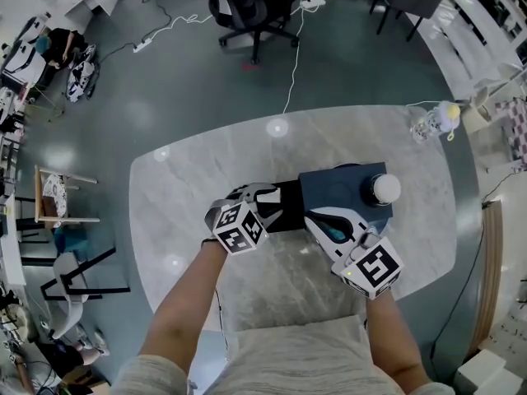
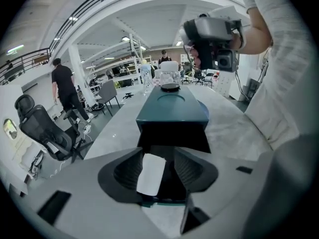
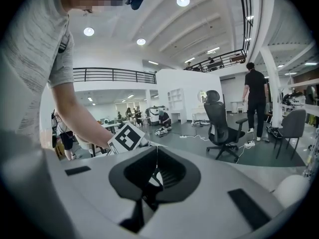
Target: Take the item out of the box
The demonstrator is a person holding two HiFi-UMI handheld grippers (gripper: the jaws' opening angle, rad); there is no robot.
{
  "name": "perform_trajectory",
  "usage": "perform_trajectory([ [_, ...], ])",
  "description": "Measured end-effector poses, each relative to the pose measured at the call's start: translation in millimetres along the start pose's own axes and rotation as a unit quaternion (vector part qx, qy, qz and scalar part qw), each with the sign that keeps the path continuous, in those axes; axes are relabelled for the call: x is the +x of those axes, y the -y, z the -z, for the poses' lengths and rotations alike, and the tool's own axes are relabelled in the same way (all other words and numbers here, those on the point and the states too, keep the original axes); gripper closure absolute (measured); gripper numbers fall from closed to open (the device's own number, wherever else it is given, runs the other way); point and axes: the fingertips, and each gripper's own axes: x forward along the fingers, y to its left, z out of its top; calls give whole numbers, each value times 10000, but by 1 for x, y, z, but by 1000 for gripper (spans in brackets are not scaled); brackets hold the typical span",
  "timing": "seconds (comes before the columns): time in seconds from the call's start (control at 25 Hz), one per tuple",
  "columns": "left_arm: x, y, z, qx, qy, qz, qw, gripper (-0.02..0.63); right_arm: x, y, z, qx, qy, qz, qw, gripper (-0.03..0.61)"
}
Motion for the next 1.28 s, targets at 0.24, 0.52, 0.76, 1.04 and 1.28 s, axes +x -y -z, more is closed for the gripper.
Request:
perform_trajectory([
  [0.24, 10, -3, 5, 188, -307, -37, 9993, 390, 1, 6, 1, 61, -4, 7, 10000, 560],
  [0.52, 23, -2, 18, 531, -669, -53, 9963, 390, -1, 4, 7, 74, -48, -6, 10000, 560],
  [0.76, 30, -2, 24, 715, -848, -169, 9937, 390, -5, 1, 9, 87, -77, 12, 9999, 560],
  [1.04, 36, -3, 30, 901, -1075, -308, 9896, 407, -8, -1, 9, 94, -84, 31, 9999, 560],
  [1.28, 34, -6, 26, 770, -1018, -324, 9913, 417, -10, -2, 7, 59, -105, 48, 9999, 560],
])
